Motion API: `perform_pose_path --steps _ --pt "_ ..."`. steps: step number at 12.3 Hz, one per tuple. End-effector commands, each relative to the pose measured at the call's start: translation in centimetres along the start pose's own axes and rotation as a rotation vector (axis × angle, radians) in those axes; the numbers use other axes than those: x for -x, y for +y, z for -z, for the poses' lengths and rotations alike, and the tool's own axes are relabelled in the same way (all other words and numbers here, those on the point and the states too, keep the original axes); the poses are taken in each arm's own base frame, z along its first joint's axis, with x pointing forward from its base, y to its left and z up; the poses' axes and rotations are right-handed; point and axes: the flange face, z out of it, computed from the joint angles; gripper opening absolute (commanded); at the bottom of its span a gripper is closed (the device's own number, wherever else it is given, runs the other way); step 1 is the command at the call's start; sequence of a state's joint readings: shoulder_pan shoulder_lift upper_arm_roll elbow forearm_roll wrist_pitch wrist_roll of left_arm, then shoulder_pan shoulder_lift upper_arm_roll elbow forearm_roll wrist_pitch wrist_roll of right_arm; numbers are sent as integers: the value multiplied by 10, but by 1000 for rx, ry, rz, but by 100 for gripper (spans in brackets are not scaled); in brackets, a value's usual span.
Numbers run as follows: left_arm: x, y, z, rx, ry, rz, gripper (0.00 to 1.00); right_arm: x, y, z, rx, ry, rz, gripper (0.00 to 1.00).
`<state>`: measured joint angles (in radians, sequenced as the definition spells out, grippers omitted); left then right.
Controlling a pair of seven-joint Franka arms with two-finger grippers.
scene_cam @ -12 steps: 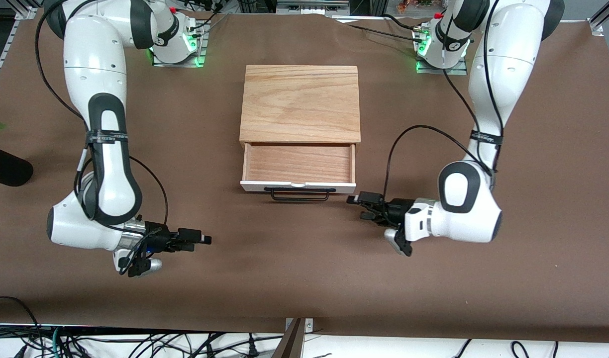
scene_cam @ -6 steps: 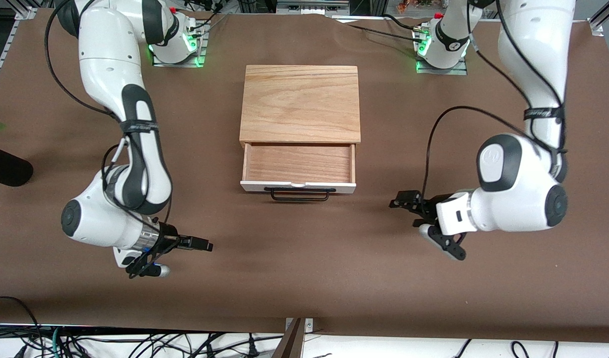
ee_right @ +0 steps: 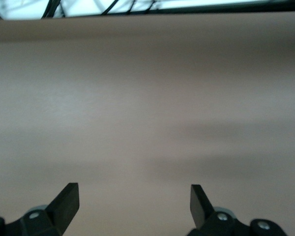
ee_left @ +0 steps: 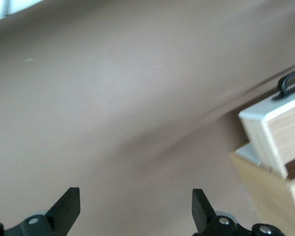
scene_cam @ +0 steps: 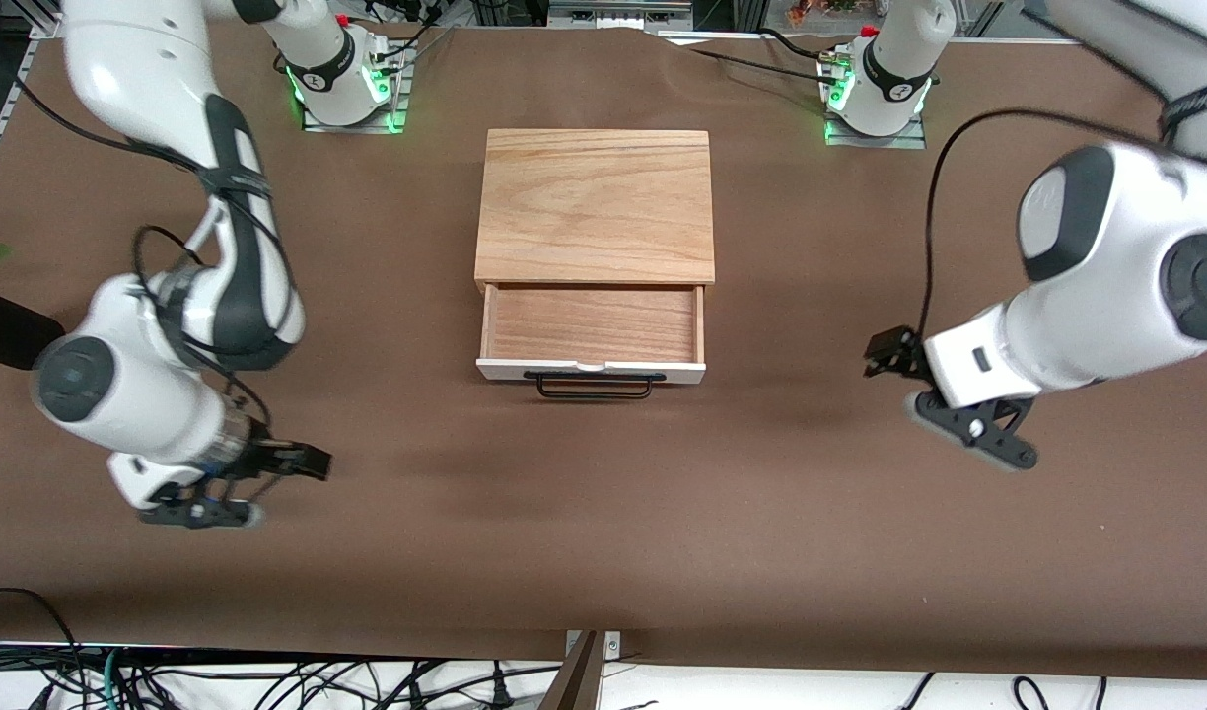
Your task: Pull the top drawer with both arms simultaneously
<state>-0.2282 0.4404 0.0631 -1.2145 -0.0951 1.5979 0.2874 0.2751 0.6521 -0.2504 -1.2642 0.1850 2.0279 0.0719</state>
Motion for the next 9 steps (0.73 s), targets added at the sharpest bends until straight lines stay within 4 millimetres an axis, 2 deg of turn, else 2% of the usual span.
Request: perform_pose_path --steps 1,3,4,6,7,8,9 --pt "58 -8 33 -42 -20 50 100 29 67 86 -30 47 -69 100" --pt "92 -24 50 -83 -20 136 100 50 111 144 -28 87 -119 100" --pt "107 -28 50 -98 -29 183 100 62 120 168 -13 74 -121 100" --pt "135 -39 56 -101 -28 300 100 80 120 197 61 25 -94 100" --pt "151 -32 61 -106 -26 321 100 87 112 206 86 9 -67 100" --pt "161 -20 68 -109 -15 323 100 97 116 217 83 -15 -74 100" --pt "160 -9 71 -114 -8 334 100 105 110 223 78 -42 -63 100"
